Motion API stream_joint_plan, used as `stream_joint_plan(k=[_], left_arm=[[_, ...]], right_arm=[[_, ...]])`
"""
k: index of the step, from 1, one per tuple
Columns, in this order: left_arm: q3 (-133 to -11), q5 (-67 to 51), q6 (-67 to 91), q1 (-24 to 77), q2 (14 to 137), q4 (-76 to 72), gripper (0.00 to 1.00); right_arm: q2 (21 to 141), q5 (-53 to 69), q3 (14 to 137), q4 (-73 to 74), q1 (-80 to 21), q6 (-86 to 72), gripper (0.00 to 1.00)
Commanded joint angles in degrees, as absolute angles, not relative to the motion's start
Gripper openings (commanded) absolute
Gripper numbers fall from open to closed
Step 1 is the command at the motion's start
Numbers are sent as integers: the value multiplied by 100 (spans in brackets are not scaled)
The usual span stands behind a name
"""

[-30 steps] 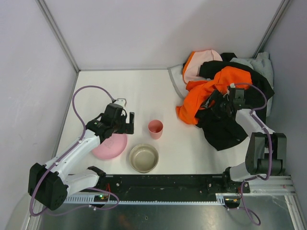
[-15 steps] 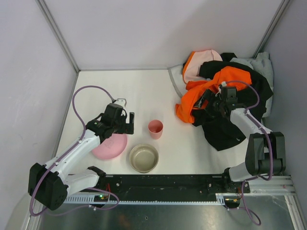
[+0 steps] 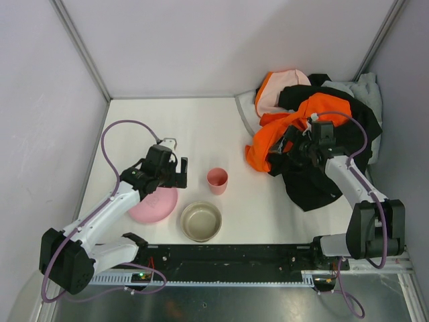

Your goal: Pick out a specific cloth from the pile

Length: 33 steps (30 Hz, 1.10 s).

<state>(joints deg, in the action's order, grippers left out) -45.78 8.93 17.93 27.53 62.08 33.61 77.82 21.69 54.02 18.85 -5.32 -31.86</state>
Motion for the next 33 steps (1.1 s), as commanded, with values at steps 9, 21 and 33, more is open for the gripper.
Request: stream_joint_plan(k=[9,21,33], left_arm=[[-4825,968,1714,2803,6204,3311,100],[-4832,952,1705,2805,6247,3313,99],[-4830,941,1703,2812,6242,3309,100]], right_arm=[[7991,2596,5500,1236,-729,-3224,99],[9050,2743,5892,823,-1002,-3611,94],[9474,2987,6536,998,-1036,-3424,3]])
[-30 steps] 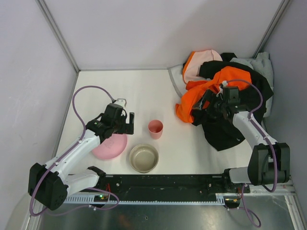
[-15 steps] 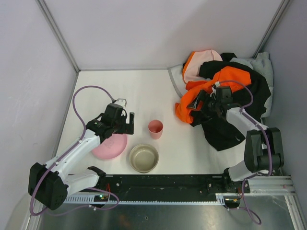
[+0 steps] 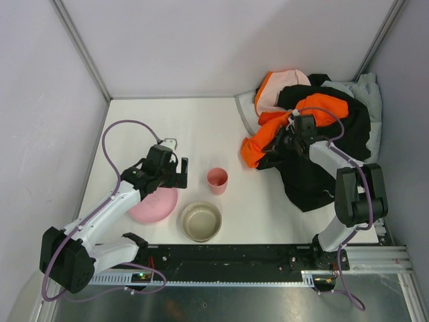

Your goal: Pick out a specific cloth from the pile

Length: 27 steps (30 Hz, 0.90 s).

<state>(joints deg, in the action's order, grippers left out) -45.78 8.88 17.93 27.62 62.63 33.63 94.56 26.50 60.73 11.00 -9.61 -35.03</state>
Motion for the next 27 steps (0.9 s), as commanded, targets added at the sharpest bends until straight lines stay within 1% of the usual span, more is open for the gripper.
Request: stream_joint_plan(k=[1,8,12,15,20,23,25,27], left_arm=[[-4832,945,1700,2812,6241,3311,100],[-4834,944,1704,2812,6225,3306,100],[-4834,937,1703,2812,6225,3306,100],[-4830,932,1700,2812,6236,3313,100],[-4833,938,1696,2812,6225,3312,100],[-4834,939,1699,2811,6225,3312,100],[-4834,938,1699,2814,6228,3313,100],[-4834,933,1693,2813,6241,3313,100]], right_arm=[[9474,2966,6608,1070,-1001,-3382,1],[9458,2965,7528,1689,-504,-3016,0],[9578,2937,8480,2139,-16,-2864,0],[9908,2870,9827,2783,292,-2690,0],[10955,2703,12605,3840,724,-2552,0],[11466,2614,13800,4141,964,-2634,0],[11537,2464,13951,4037,1085,-2667,0],[11476,2282,13687,3830,1174,-2662,0]])
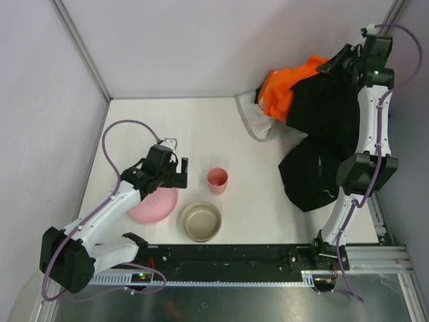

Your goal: Pick out a specific cloth from the pile

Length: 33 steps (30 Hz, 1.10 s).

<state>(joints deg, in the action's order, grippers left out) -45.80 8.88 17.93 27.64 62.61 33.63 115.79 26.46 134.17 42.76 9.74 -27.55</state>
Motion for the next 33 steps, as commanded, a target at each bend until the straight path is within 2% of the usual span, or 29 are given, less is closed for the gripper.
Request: stream_joint_plan(k=[1,9,14,22,33], left_arm=[[-4834,932,1694,2813,6241,3309,100],[-4834,984,1728,2810,6107,3309,100],[-4827,918,1820,2812,5804,3253,100],[-5396,385,2142,2812,5461,3081,100],[-6190,-1010,2983,2806,5991,2094,100]], right_arm=[[11437,2169,13440,3713,1202,-2640,0],[11617,1457,11680,3556,1299,-2481,6],[12007,1423,10796,3349,1470,-2637,6],[12659,1845,10122,3229,1763,-2759,7],[12323,2257,9164,2749,2151,-2741,9]])
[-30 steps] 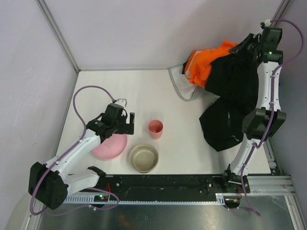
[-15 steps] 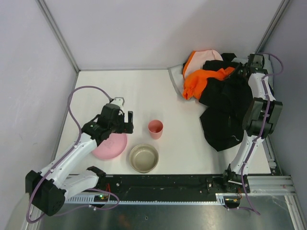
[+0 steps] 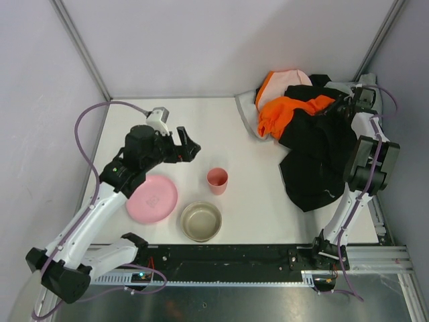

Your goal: Pick out a specific cloth from the pile

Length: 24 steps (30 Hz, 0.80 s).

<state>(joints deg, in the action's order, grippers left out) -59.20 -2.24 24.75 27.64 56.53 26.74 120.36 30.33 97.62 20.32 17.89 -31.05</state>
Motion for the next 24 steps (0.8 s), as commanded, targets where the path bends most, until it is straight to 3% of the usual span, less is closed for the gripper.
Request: stream_joint_plan(k=[1,7,24], left_arm=[[-6233,-1191,3108,2809,6146,1987,100],[-6698,-2343,3656,2910,7379,1747,100],[-8814,-2882,4211,4661,10925,1558,100]], right_arm=[[12301,2289,9078,2715,2165,-2733,9],[12234,2451,8707,2502,2188,-2779,9],[12172,2596,8403,2290,2180,-2735,11]])
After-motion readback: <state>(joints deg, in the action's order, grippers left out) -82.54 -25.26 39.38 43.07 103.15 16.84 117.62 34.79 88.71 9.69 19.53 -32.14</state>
